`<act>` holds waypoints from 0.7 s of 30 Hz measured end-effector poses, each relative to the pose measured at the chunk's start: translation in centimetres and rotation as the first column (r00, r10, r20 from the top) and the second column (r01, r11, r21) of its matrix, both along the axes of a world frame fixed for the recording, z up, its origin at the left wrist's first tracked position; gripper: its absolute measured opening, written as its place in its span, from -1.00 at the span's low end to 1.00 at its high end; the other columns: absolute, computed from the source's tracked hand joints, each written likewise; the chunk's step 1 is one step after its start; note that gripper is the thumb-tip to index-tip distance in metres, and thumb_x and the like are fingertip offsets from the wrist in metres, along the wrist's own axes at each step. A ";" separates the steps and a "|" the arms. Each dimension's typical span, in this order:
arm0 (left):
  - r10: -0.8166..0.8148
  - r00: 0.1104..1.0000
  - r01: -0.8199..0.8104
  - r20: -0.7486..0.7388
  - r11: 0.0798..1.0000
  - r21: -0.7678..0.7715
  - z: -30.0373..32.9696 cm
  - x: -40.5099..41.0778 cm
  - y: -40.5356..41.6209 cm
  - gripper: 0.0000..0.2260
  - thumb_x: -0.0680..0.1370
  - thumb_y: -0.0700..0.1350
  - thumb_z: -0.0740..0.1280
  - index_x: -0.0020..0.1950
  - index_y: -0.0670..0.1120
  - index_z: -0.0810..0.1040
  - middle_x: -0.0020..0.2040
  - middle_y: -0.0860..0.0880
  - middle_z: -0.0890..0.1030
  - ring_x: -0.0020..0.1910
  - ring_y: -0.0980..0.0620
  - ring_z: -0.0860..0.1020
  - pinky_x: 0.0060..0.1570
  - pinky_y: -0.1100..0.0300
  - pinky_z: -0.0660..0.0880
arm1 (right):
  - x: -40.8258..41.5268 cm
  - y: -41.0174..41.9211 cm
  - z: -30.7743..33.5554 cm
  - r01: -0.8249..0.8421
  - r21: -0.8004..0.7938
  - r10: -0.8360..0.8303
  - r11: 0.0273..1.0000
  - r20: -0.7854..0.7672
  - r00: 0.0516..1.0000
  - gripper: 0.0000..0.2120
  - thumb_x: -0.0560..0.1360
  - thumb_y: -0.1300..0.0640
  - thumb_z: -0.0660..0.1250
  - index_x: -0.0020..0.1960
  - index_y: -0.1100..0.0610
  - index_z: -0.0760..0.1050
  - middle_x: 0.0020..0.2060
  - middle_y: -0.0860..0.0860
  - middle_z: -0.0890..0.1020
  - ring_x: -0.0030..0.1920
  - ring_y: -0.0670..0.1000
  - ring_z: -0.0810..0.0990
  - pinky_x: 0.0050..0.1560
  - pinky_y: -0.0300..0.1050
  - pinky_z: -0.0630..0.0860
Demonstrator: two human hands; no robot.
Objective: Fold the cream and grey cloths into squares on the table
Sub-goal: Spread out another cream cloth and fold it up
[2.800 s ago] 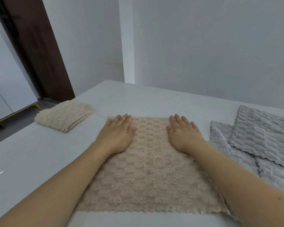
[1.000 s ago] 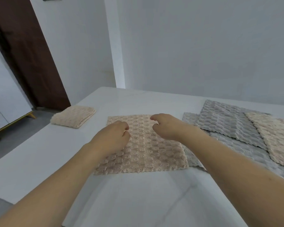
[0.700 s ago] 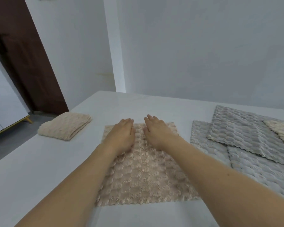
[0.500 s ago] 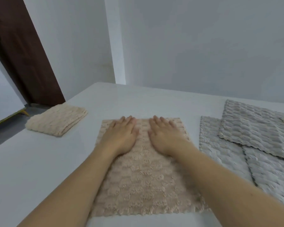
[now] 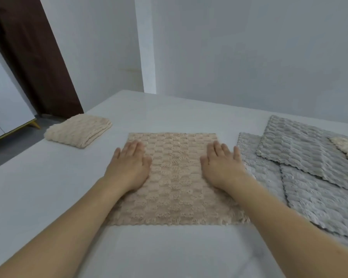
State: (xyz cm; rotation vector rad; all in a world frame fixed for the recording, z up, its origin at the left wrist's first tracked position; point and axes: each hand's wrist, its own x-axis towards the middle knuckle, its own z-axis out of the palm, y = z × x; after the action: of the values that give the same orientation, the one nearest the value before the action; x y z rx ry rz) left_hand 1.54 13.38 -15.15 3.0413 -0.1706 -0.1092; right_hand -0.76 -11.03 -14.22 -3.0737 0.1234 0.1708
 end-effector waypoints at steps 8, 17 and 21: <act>-0.254 0.966 0.258 0.052 0.963 -0.080 -0.4 -8.0 0.8 -0.45 0.65 0.19 -0.18 0.62 0.05 -0.13 0.62 0.09 -0.14 0.57 0.12 -0.19 0.53 0.04 -0.23 | -7.2 1.6 -0.3 -0.202 0.089 0.202 0.975 0.014 0.979 -0.44 0.64 -0.13 -0.22 0.58 0.02 -0.21 0.57 -0.06 -0.18 0.55 -0.02 -0.23 0.51 0.11 -0.26; -0.494 0.854 0.513 0.163 0.852 -0.101 3.2 -12.8 -0.4 -0.77 0.44 -0.08 0.23 0.10 0.04 0.43 0.07 0.13 0.41 0.00 0.12 0.41 -0.06 0.28 0.38 | -13.2 2.2 2.7 -0.323 0.208 0.323 0.923 0.037 0.946 -0.44 0.43 -0.08 0.30 0.37 -0.02 0.23 0.30 -0.03 0.30 0.36 0.05 0.21 0.41 0.00 0.14; -0.389 0.915 0.389 0.108 0.921 0.027 3.8 -12.3 -1.4 -0.89 0.48 -0.21 0.19 -0.04 -0.03 0.41 -0.05 0.01 0.51 -0.02 -0.02 0.49 -0.11 0.05 0.47 | -13.3 2.2 3.6 -0.329 0.011 0.329 0.944 0.009 0.944 -0.71 0.48 0.25 0.16 0.19 0.09 0.38 0.16 0.05 0.45 0.21 0.10 0.39 0.24 -0.05 0.32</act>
State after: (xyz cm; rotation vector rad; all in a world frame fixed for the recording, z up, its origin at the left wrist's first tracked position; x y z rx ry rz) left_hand -10.78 11.96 -11.36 2.9737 -0.7859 0.0343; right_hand -14.10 -8.85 -10.66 -3.0574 -0.3928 0.1742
